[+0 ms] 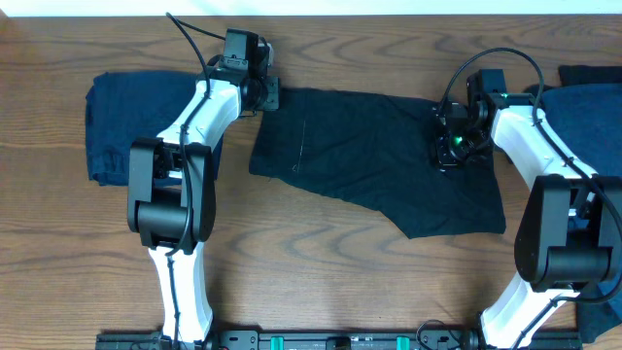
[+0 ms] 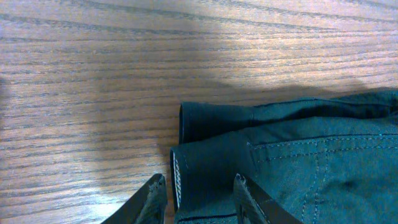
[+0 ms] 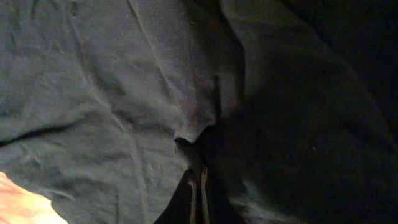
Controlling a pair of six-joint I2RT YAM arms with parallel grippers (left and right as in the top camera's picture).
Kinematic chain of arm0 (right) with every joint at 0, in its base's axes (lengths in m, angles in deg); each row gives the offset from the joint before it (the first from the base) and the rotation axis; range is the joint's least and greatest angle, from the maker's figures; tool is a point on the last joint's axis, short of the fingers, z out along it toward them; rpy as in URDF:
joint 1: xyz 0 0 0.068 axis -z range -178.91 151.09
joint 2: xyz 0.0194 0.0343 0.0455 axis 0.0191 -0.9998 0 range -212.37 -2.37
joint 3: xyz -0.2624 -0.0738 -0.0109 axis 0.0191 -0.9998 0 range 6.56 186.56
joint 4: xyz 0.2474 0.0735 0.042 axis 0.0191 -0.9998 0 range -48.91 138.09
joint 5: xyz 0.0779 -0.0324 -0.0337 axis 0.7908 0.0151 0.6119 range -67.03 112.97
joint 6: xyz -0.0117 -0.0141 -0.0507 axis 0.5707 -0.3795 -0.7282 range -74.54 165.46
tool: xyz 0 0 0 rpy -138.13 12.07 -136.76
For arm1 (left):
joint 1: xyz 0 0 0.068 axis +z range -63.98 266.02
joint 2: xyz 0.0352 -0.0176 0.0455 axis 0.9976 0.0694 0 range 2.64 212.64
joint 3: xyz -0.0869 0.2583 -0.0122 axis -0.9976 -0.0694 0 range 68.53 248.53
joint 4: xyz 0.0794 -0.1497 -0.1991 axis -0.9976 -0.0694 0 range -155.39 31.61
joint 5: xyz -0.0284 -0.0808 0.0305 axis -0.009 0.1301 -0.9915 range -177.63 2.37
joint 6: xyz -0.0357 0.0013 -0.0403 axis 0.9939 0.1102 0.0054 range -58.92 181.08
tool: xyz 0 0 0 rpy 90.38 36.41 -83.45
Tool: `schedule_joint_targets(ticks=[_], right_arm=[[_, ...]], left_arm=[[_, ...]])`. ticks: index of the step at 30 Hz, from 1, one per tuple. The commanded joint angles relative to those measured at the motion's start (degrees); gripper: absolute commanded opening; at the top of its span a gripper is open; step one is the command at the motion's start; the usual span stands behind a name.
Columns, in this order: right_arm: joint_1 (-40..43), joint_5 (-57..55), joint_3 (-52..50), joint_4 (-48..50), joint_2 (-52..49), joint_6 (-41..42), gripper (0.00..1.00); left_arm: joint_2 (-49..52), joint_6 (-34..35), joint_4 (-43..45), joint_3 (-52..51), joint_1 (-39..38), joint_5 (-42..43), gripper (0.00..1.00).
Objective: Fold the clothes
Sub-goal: 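Move the left gripper to the pants' left end and grasp it, then lift both pants ends with both grippers and pull them upward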
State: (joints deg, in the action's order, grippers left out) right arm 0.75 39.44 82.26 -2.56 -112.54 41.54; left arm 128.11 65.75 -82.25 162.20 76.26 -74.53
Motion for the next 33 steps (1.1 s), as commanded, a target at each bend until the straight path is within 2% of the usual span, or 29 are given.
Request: schedule_joint_targets(ticks=[1, 9, 14, 15, 17, 33], right_arm=[[-0.4, 0.0, 0.0, 0.1, 0.7, 0.7, 0.02], [-0.4, 0.0, 0.0, 0.1, 0.7, 0.7, 0.02], [-0.4, 0.0, 0.0, 0.1, 0.7, 0.7, 0.02], [-0.4, 0.0, 0.0, 0.1, 0.7, 0.7, 0.02], [-0.4, 0.0, 0.0, 0.1, 0.7, 0.7, 0.02], [-0.4, 0.0, 0.0, 0.1, 0.7, 0.7, 0.01]], left_arm=[[0.8, 0.1, -0.6, -0.7, 0.1, -0.7, 0.38], [0.8, 0.1, -1.0, -0.7, 0.1, -0.7, 0.29], [0.8, 0.1, -1.0, -0.7, 0.1, -0.7, 0.19], [0.8, 0.1, -1.0, -0.7, 0.1, -0.7, 0.11], [0.8, 0.1, -0.9, -0.7, 0.1, -0.7, 0.06], [-4.7, 0.3, -1.7, -0.7, 0.2, -0.7, 0.06]])
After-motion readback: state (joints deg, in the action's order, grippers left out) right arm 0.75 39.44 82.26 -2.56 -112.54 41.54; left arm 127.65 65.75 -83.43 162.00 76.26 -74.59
